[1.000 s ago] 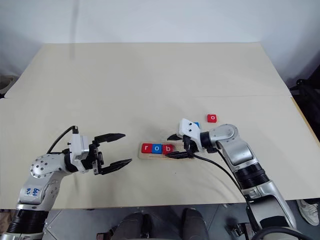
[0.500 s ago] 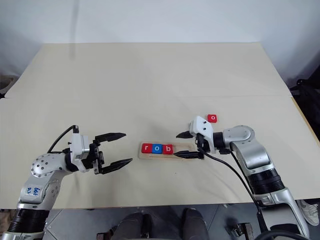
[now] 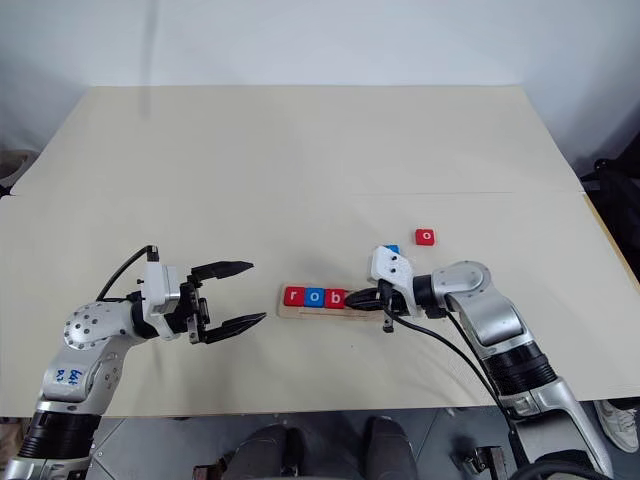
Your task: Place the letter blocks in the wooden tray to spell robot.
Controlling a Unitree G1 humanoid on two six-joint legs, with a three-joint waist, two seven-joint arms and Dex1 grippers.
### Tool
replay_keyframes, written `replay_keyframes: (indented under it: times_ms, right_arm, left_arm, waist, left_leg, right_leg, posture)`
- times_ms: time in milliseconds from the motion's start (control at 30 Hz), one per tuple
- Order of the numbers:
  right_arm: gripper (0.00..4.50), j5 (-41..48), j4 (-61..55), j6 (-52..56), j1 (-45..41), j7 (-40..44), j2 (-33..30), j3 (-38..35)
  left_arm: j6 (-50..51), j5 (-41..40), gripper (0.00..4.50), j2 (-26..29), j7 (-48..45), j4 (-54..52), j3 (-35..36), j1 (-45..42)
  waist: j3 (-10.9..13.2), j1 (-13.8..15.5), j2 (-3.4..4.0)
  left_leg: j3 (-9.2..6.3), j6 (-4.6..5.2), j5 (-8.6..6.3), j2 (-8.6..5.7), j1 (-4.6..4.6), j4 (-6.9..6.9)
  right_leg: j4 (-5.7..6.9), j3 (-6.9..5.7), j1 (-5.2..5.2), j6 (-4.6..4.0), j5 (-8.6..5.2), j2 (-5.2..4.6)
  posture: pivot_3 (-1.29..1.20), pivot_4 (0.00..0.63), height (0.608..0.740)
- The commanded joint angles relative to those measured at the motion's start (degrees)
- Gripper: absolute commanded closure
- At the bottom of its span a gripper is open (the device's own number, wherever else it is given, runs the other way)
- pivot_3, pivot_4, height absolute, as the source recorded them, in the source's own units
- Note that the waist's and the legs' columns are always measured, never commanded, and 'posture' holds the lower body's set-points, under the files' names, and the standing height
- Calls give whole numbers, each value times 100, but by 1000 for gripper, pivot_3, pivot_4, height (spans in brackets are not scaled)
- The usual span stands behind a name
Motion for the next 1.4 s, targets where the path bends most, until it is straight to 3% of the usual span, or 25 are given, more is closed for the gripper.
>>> replay_keyframes:
  times_ms: [33,333,433,633,867,1133,1400]
  right_arm:
    - [4484,33,-19,9,-107,-40,55,-30]
    - [4484,640,-625,151,405,305,-658,-773]
    - [4135,932,-763,-15,940,-139,-717,-1669]
    - [2312,1181,-1000,-1195,2673,-746,-514,-3391]
    - [19,1242,-1093,-1896,4241,-1319,-142,-4438]
    - [19,1209,-1070,-2472,4803,-1704,210,-4527]
    - [19,1368,-1225,-2006,4174,-2013,73,-4155]
  left_arm:
    - [-31,1,0,9,27,-112,43,33]
    - [-30,-23,0,-1,44,-128,56,68]
    - [-41,-7,0,-32,42,-75,21,35]
    - [-31,-24,0,-49,-51,193,-29,-146]
    - [-46,7,0,-82,-175,687,-90,-526]
    - [61,36,0,-152,-304,1063,-203,-885]
    - [-19,139,0,-244,-260,1098,-224,-956]
  waist:
    - [0,-2,0]
    - [0,76,0]
    - [0,125,0]
    - [-1,279,-2]
    - [-2,280,0]
    - [-5,218,5]
    - [-6,208,6]
  left_leg:
    - [0,0,0,0,0,0]
    - [0,1,-1,-2,-1,0]
    - [0,1,0,0,1,0]
    - [15,1,-1,-5,-3,0]
    - [27,0,0,-4,3,1]
    - [20,-1,0,1,12,-1]
    - [14,-1,0,1,12,-1]
  right_leg:
    - [0,0,0,0,0,0]
    - [-4,1,1,0,0,-2]
    - [-2,1,1,0,0,-1]
    - [-10,-5,7,2,1,-1]
    - [-5,-5,11,1,2,4]
    - [-4,11,9,0,1,11]
    - [-2,13,8,0,1,11]
  posture:
    - [0,150,740]
    - [0,150,740]
    - [0,150,740]
    - [0,150,740]
    - [0,150,740]
    - [0,150,740]
    - [0,150,740]
